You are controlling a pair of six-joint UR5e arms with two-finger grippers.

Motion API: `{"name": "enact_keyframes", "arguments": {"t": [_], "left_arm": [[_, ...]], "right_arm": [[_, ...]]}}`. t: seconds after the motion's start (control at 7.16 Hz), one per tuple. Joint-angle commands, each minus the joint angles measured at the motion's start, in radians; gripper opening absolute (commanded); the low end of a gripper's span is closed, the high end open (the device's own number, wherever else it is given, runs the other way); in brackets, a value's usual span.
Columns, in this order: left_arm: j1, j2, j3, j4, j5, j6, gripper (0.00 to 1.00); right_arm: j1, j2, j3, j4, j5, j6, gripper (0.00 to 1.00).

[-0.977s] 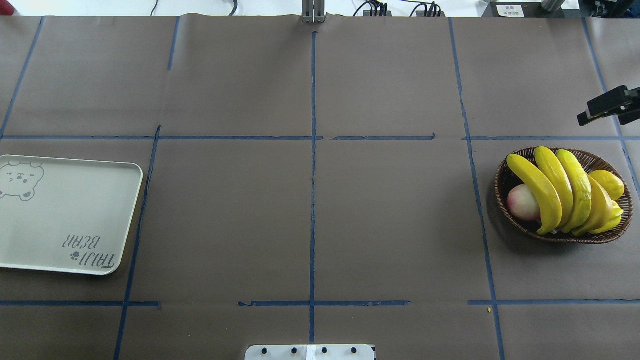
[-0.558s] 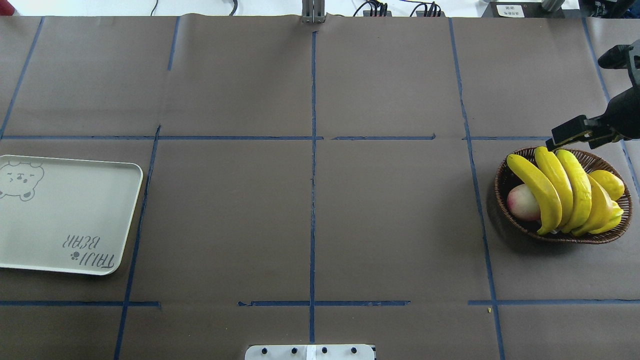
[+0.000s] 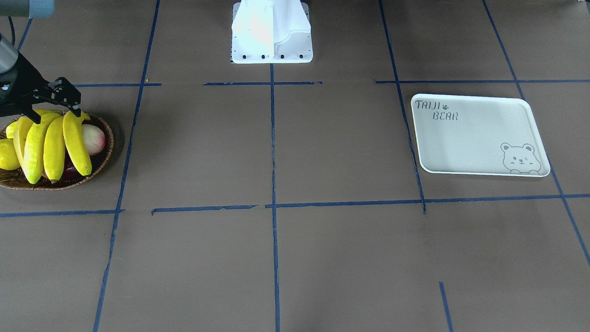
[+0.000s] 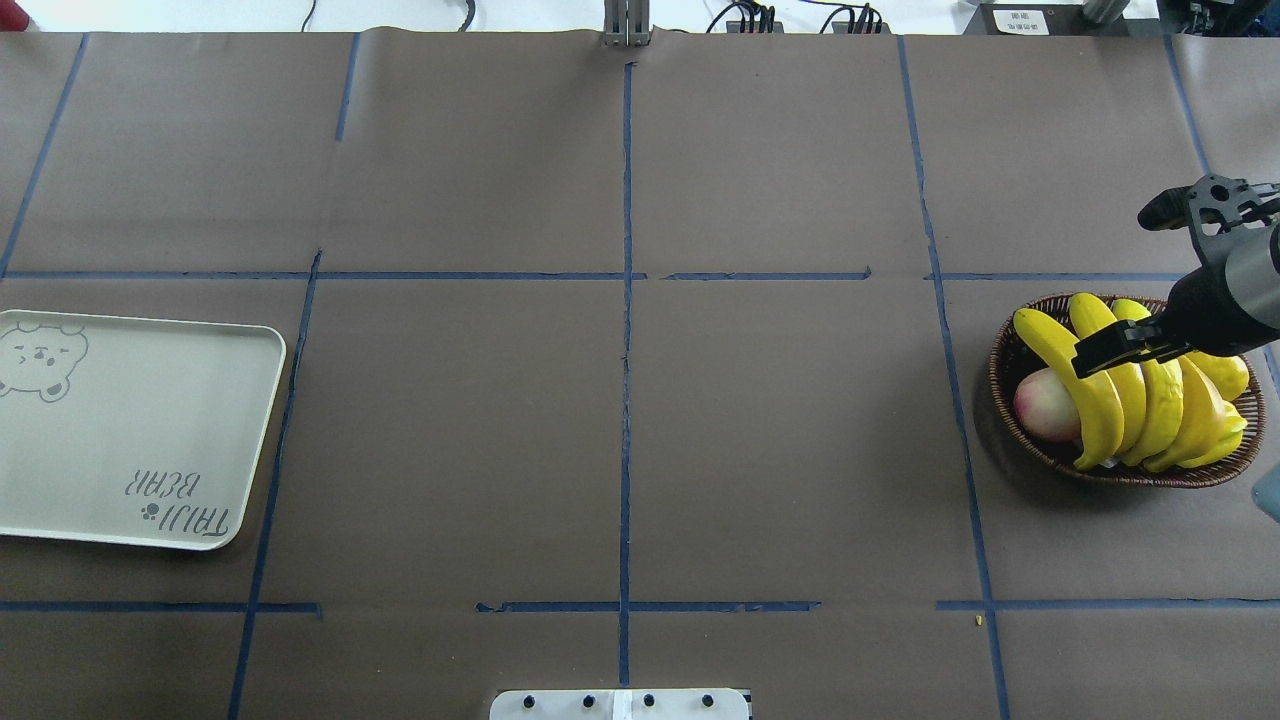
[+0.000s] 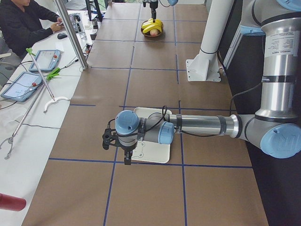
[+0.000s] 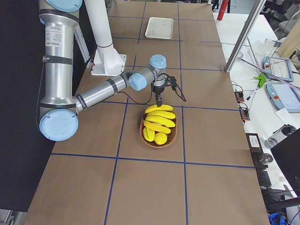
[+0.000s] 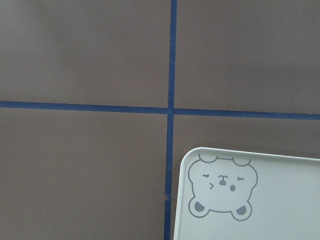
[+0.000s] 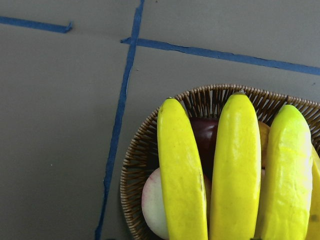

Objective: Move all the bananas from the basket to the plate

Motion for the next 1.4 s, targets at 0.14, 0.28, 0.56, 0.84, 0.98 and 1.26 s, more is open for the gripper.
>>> {"name": "enact_keyframes", "arguments": {"t": [0.14, 0.28, 0.56, 0.84, 0.98, 1.26], "left_arm": [[0.000, 0.005, 0.002, -0.011, -0.002, -0.003, 1.00], [0.000, 0.005, 0.002, -0.012, -0.002, -0.003, 1.00], [0.000, 0.005, 0.002, -0.012, -0.002, -0.003, 1.00], [0.000, 0.005, 0.003, -0.011, -0.002, -0.003, 1.00], [0.000, 0.005, 0.003, -0.011, -0.001, -0.003, 1.00], [0.000, 0.005, 0.003, -0.012, -0.001, -0.003, 1.00]], "right_arm": [[-0.030, -0.013, -0.022, 0.000, -0.032, -0.021, 0.77], [-0.031, -0.011, -0.022, 0.002, -0.032, -0.024, 0.65], [-0.043, -0.005, -0.022, 0.000, -0.032, -0.024, 0.53], [-0.049, -0.002, -0.022, 0.000, -0.032, -0.024, 0.53], [-0.056, -0.002, -0.024, 0.000, -0.034, -0.024, 0.53], [-0.062, -0.008, -0.027, 0.000, -0.035, -0.024, 0.54]]}}
